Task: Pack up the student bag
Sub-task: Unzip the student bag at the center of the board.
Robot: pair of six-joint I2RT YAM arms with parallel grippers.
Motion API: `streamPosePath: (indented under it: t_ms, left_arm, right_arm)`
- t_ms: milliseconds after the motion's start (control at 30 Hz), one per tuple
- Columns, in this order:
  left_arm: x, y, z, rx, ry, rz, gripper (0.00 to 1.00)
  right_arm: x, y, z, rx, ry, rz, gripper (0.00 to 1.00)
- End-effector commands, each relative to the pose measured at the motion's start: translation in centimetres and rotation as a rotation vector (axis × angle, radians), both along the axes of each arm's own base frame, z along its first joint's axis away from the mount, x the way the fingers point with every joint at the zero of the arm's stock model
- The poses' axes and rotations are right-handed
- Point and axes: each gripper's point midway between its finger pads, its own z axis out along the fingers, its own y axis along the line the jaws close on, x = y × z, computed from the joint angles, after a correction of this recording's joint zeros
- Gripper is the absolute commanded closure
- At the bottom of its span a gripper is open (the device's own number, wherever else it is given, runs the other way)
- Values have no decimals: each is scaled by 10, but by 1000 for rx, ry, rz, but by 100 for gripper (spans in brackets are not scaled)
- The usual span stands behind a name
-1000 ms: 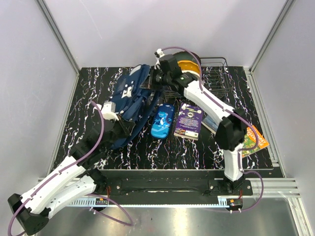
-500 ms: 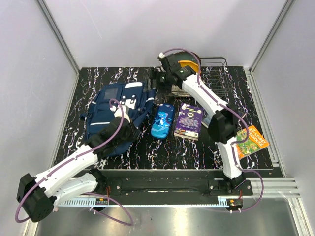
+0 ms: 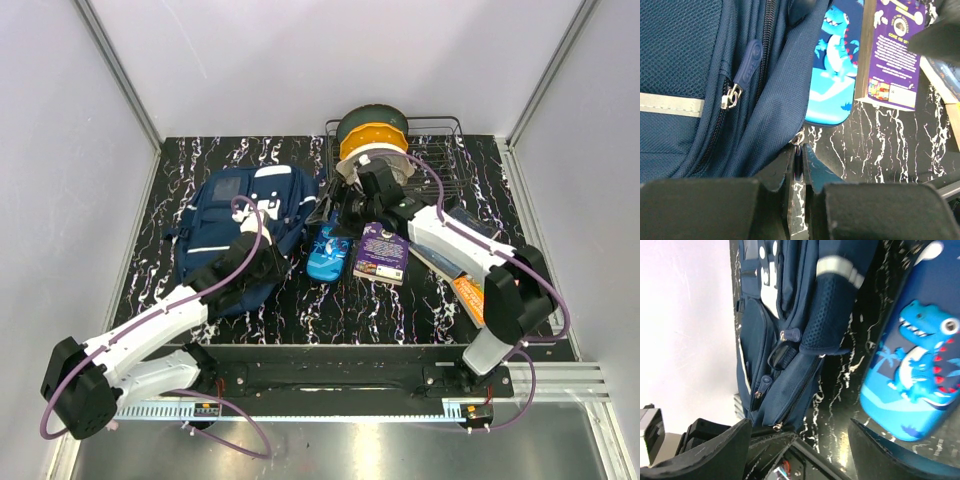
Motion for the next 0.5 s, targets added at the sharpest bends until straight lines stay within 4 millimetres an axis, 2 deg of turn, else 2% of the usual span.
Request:
streamPosePath:
  t_ms: [0,33,67,133,200,233,333,367,400,433,467]
  left_arm:
    - [18,-28,56,-162,-168,-65,100]
    - [17,-30,58,-168,-177,-83,100]
    - [15,-31,58,-169,-178,-96,100]
    - [12,-33,60,-177,-186,-123,100]
    - [9,-35,59,-174,-185,-144,100]
    - [7,-35,59,-174,-186,-153,100]
    - [5,-31,51,-166,-177,-151,100]
    - [3,-31,48,-160,-170,-152,100]
    - [3,-30,48,-159,-170,-151,100]
    - [3,-30,46,-159,-167,-152,100]
    - [2,-30,45,-159,-165,-153,100]
  right_arm:
    - [-10,45,20,197,26,51,20]
    - [-16,53,11,201,53,77,21]
    - [-14,58,12,224,55,69,22]
    - [-14,64,2,234,85,60,24]
    - [-10,73,9,287,66,84,25]
    - [-12,77,4,294,85,105,26]
    - [-14,80,-5,258,106,109,40]
    - [-14,80,-4,265,99,108,53]
    - [-15,77,-11,258,105,94,61]
    - [-16,75,-8,259,95,91,70]
    - [-15,74,-10,247,91,86,74]
